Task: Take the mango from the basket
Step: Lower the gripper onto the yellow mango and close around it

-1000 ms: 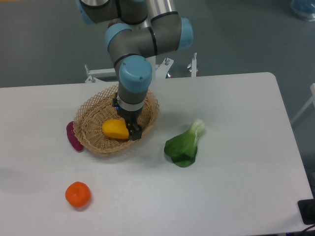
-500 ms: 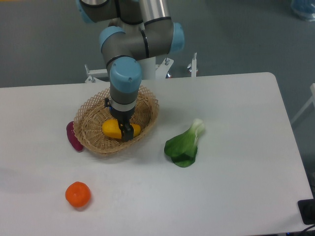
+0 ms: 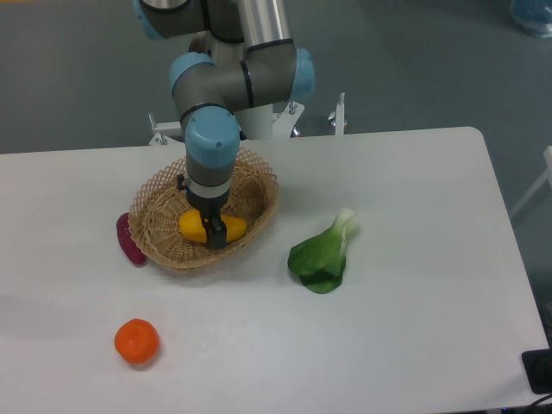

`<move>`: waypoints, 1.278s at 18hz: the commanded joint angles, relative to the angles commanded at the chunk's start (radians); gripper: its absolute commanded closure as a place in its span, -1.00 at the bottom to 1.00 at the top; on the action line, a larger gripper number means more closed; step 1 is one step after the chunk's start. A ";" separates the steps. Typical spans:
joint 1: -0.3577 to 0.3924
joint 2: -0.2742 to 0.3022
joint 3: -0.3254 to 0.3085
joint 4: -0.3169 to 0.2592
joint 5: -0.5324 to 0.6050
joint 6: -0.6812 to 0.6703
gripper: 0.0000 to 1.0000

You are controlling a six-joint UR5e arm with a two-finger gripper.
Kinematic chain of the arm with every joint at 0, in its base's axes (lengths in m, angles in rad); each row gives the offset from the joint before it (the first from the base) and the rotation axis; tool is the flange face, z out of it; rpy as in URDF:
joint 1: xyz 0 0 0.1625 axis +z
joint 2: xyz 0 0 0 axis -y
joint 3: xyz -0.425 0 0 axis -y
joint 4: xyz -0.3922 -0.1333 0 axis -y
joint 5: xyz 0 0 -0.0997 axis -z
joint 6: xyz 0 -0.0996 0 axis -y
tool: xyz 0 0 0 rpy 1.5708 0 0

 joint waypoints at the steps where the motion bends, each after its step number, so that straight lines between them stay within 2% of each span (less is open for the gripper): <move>1: -0.002 -0.006 0.002 0.011 0.000 -0.006 -1.00; 4: -0.012 -0.014 0.003 0.014 0.005 -0.018 -0.88; 8: -0.014 -0.014 0.002 0.014 0.009 -0.020 -0.62; 15: -0.025 -0.012 0.003 0.011 0.009 -0.032 -0.33; 20: -0.023 0.014 0.017 -0.008 0.012 -0.037 -0.26; 23: -0.021 0.021 0.035 -0.011 0.011 -0.089 -0.26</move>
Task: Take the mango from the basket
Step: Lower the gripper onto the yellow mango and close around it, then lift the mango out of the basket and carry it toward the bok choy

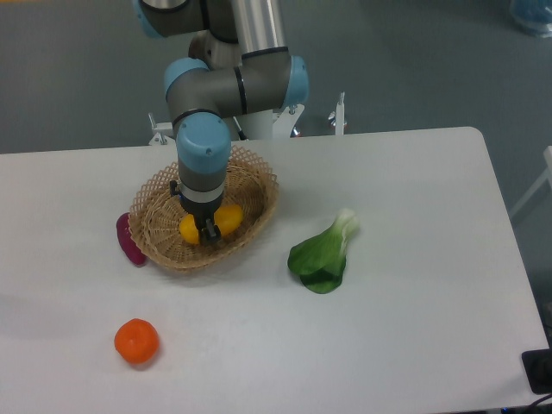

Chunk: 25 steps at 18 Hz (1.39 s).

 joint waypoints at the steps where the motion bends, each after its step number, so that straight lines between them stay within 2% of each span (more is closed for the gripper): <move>1: 0.005 0.002 0.011 -0.008 0.000 -0.015 -0.25; 4: 0.011 0.005 0.052 -0.076 0.002 -0.026 -0.17; 6: 0.009 0.015 0.084 -0.101 0.011 -0.067 -0.12; 12: 0.051 0.015 0.138 -0.103 0.038 -0.126 -0.10; 22: 0.248 0.003 0.224 -0.106 0.063 -0.117 -0.09; 25: 0.278 -0.020 0.278 -0.106 0.063 -0.117 -0.08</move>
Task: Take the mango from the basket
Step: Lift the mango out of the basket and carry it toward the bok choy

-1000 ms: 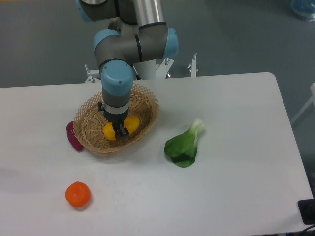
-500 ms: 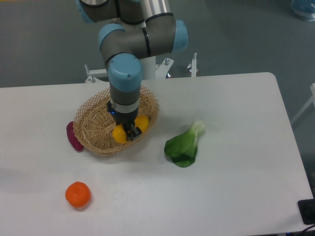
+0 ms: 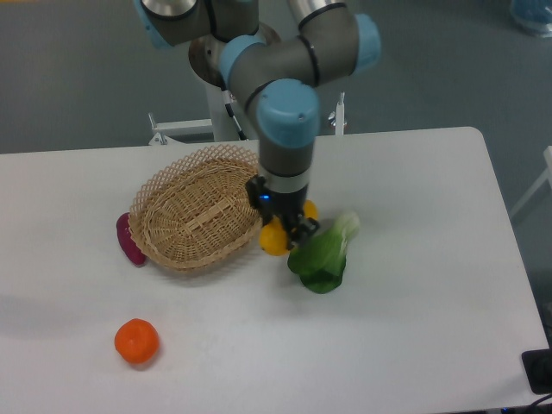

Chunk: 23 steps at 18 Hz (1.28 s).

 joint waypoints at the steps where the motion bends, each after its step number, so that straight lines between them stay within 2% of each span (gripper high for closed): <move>1: 0.006 -0.009 0.017 0.000 0.002 0.000 -0.09; 4: 0.011 -0.032 0.054 0.002 0.024 0.000 -0.08; 11: 0.021 -0.045 0.083 -0.002 0.071 0.002 -0.09; 17: 0.057 -0.054 0.094 0.003 0.075 0.003 -0.09; 23: 0.060 -0.075 0.108 0.011 0.095 0.003 -0.09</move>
